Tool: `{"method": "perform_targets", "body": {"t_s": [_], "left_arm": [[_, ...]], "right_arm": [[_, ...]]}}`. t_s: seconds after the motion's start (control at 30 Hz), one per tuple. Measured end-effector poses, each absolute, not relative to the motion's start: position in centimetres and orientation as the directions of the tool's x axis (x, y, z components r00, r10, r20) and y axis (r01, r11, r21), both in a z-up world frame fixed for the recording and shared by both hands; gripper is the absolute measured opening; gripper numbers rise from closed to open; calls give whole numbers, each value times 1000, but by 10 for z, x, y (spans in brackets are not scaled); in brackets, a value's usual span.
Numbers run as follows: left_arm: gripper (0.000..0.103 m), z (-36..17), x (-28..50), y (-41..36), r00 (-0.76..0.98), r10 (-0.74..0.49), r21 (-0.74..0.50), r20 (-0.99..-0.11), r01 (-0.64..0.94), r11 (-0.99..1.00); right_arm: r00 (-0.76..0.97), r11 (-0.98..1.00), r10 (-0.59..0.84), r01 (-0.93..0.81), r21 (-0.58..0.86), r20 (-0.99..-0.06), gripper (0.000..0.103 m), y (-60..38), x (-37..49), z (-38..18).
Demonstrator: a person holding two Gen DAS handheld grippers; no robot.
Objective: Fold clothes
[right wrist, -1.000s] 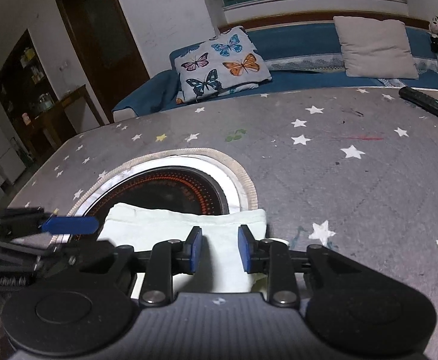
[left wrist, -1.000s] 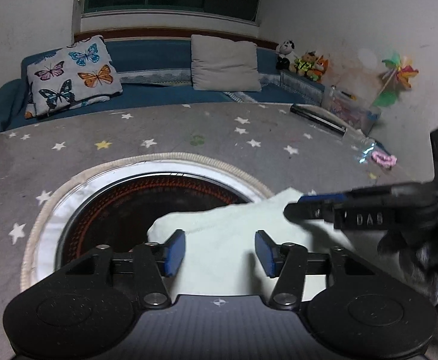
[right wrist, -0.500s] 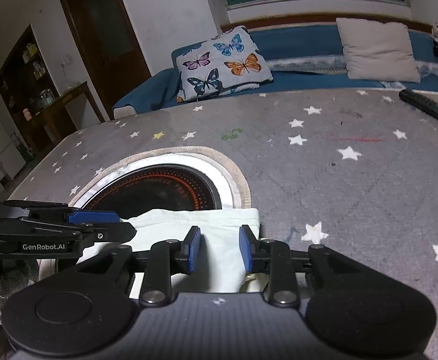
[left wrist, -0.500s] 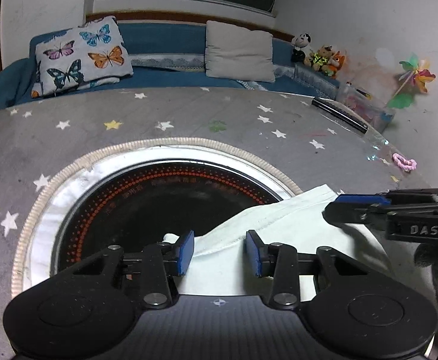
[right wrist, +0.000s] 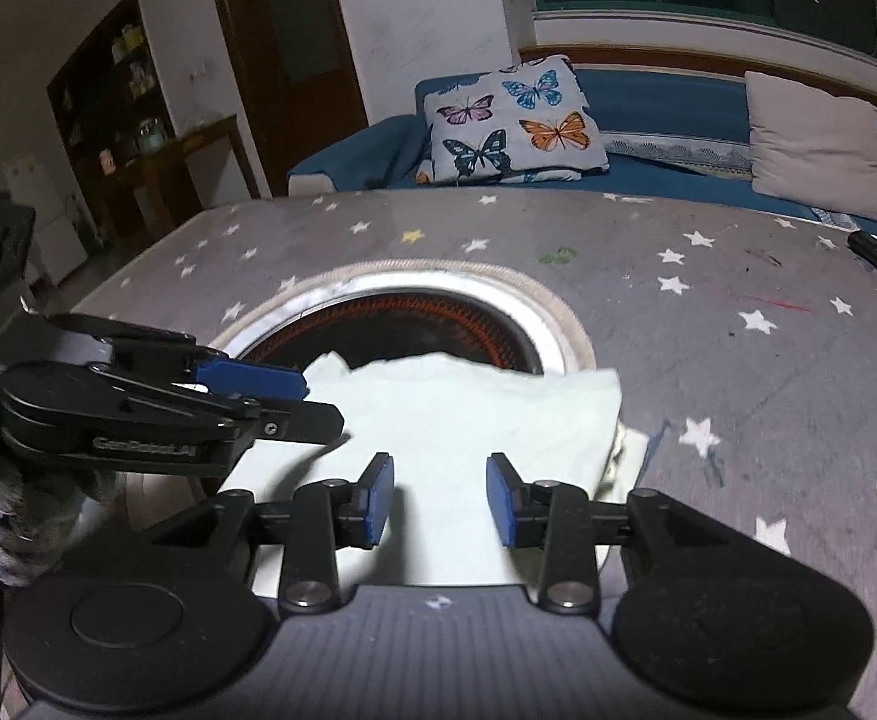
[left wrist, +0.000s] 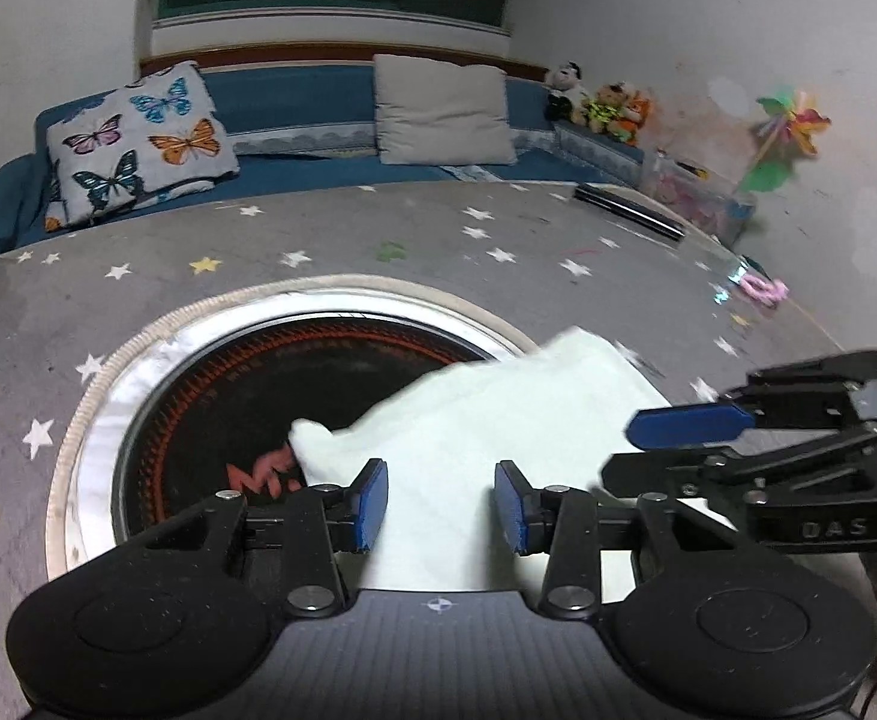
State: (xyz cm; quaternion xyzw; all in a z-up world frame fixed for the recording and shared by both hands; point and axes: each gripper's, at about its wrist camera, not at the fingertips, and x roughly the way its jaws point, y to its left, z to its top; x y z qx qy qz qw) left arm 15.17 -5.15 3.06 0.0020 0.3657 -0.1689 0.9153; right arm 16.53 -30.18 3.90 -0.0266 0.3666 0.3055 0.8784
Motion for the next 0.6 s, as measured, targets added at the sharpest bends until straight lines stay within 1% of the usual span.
{"method": "perform_targets", "body": {"t_s": [0.3, 0.37, 0.5, 0.57, 0.6], "left_arm": [[43, 23, 96, -65, 646, -352, -83, -677, 409, 909], [43, 21, 82, -66, 640, -361, -75, -678, 428, 901], [43, 18, 55, -59, 644, -344, -46, -683, 433, 900], [43, 15, 43, -56, 646, -331, -32, -688, 428, 903], [43, 14, 37, -54, 655, -310, -11, -689, 419, 908]], "right_arm": [[525, 793, 493, -599, 111, -693, 34, -299, 116, 33], [531, 790, 492, -606, 97, -690, 35, -302, 103, 34], [542, 783, 489, -618, 71, -683, 36, -306, 78, 35], [540, 784, 495, -615, 83, -681, 40, -310, 72, 35], [537, 785, 498, -614, 89, -681, 40, -312, 69, 34]]}}
